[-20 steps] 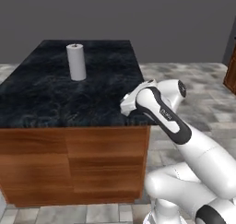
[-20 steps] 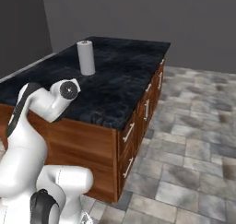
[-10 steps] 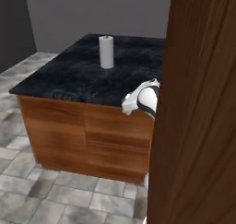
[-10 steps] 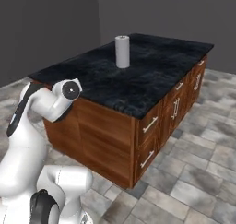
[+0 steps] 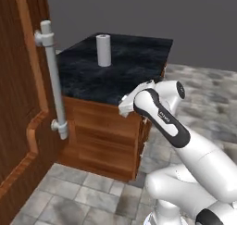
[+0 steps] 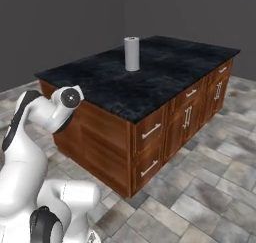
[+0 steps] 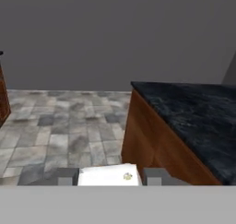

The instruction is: Pick the boxed drink from the counter and place it in the open cabinet.

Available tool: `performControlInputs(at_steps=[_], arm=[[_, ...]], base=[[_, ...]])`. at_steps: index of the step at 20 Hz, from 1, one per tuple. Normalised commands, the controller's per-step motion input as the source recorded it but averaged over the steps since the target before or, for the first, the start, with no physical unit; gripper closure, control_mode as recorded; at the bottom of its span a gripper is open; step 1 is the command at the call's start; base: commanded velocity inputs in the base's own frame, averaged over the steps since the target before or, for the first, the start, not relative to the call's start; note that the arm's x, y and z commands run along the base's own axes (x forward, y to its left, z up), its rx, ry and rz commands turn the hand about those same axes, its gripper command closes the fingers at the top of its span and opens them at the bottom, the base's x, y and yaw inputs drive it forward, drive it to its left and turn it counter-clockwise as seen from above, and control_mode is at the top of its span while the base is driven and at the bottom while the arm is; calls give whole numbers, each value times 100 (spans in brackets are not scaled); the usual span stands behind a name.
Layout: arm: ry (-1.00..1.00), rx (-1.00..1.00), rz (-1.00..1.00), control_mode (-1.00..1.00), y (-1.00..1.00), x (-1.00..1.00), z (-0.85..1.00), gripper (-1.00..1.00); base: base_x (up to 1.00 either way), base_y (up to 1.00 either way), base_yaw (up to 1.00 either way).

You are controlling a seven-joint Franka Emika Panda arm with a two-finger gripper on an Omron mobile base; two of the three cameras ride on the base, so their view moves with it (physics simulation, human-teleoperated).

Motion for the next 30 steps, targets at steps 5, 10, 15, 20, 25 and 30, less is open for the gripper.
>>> performControlInputs(at_steps=[5,10,15,20,25,30], arm=[[0,0,0,100,0,0,0,100],[0,0,0,100,0,0,0,100],[0,0,0,100,0,0,0,100],[0,0,0,100,0,0,0,100],[0,0,0,100,0,0,0,100],[0,0,0,100,0,0,0,100]], base=[[-29,-94,35],[-36,-65,47],[-20,-41,46],[-18,-31,45],[-13,-11,41],[-10,-4,35]])
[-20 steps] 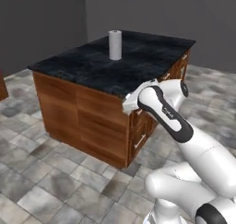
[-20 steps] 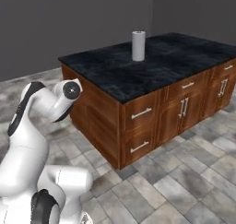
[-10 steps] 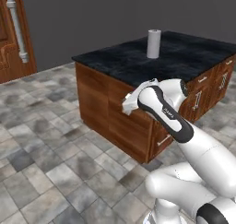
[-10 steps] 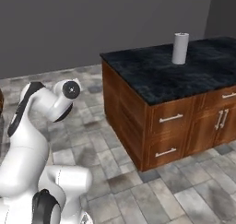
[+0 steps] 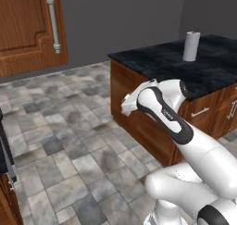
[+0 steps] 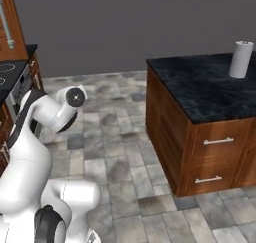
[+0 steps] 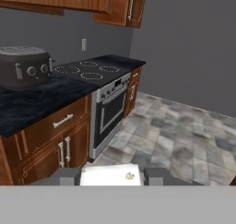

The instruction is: Pick the boxed drink from the counter and place it in the open cabinet.

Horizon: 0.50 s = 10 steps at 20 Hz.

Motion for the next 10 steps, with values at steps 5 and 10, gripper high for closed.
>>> performControlInputs(at_steps=[5,10], arm=[[0,0,0,100,0,0,0,100],[0,0,0,100,0,0,0,100]], base=[[0,0,17],[14,-35,0]])
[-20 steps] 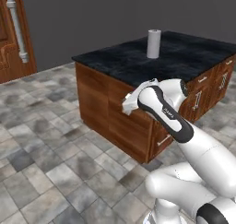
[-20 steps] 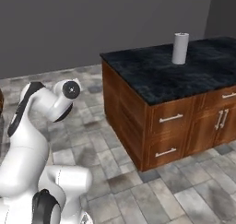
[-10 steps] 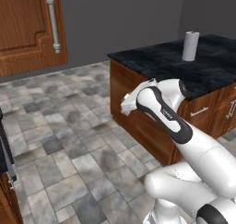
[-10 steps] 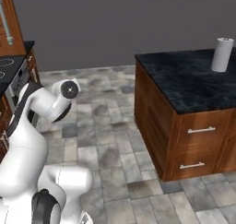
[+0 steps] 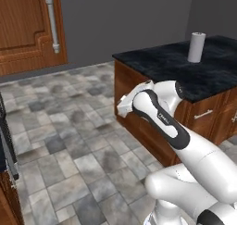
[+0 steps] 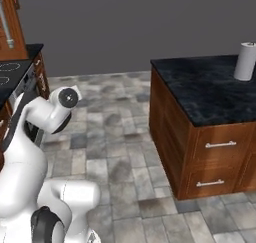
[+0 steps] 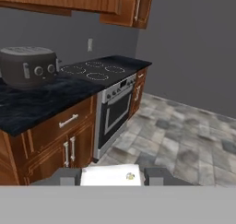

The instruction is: Pick the boxed drink from the counter and place it in the open cabinet.

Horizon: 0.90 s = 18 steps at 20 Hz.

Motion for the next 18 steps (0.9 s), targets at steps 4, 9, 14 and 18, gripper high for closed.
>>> performControlInputs(at_steps=[4,9,14,18], arm=[[0,0,0,100,0,0,0,100],[0,0,0,100,0,0,0,100],[0,0,0,100,0,0,0,100],[0,0,0,100,0,0,0,100]], base=[[47,-67,0],[71,-56,0],[91,-11,-1],[99,0,-4]])
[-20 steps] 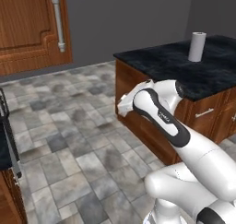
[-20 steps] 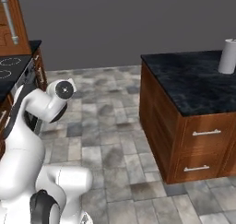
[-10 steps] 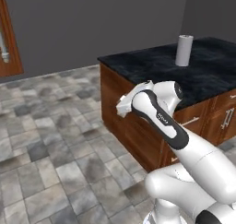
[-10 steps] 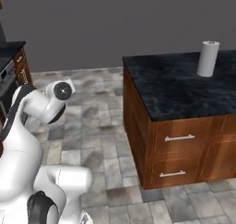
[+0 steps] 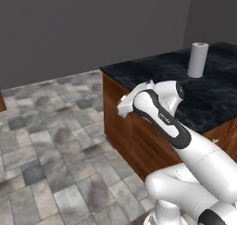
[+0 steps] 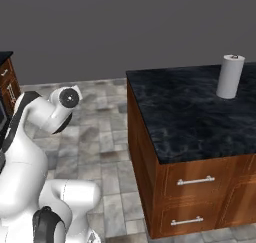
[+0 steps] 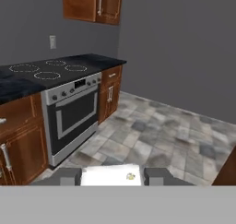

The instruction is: Pick the boxed drink from the counter and place it in the open cabinet.

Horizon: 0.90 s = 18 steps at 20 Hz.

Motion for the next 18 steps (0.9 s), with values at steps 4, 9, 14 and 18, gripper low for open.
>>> performControlInputs(at_steps=[4,9,14,18], arm=[[0,0,0,100,0,0,0,100],[0,0,0,100,0,0,0,100],[0,0,0,100,0,0,0,100],[0,0,0,100,0,0,0,100]], base=[[100,0,-11],[100,0,-12],[91,0,-9],[62,0,-1]])
